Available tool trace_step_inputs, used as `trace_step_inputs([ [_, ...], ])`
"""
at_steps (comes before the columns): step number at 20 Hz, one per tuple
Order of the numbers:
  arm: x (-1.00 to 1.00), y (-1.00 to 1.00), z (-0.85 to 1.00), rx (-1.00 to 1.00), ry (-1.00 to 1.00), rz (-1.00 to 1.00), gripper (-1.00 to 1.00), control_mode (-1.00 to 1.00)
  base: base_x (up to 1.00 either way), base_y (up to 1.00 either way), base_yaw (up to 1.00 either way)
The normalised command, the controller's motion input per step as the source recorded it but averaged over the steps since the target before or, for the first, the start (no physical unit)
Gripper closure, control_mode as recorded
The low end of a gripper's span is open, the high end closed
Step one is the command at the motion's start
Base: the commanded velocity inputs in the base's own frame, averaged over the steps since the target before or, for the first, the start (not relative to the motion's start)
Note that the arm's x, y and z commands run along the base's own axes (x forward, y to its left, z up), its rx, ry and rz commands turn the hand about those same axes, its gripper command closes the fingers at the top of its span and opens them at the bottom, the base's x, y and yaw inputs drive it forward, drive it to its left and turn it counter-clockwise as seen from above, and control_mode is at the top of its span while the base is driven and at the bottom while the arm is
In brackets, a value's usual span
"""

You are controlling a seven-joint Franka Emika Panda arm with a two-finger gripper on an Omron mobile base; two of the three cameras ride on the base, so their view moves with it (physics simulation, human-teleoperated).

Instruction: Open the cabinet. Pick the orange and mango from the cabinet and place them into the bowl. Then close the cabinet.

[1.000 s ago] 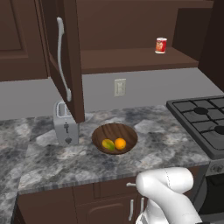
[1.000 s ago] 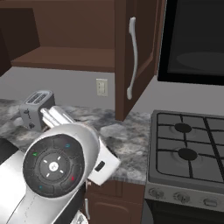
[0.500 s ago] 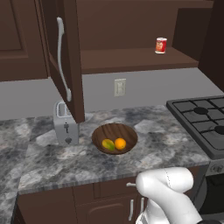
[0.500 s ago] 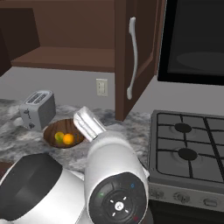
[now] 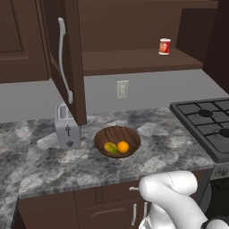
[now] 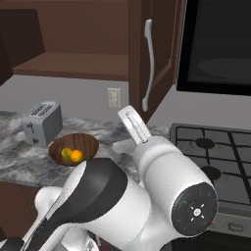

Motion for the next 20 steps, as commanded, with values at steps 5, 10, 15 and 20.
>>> trace_step_inputs([
  [5, 0.47, -0.09, 0.0, 0.14, -0.19, 0.05, -1.0, -1.0, 0.0, 0.0, 0.0],
  [10, 0.52, -0.04, 0.0, 0.14, -0.13, 0.04, -1.0, -1.0, 0.0, 0.0, 0.0],
  [15, 0.49, 0.0, 0.0, 0.12, -0.11, 0.03, -1.0, -1.0, 0.0, 0.0, 0.0],
  [20, 0.4, 0.0, 0.01, 0.09, -0.1, 0.02, -1.0, -1.0, 0.0, 0.0, 0.0],
])
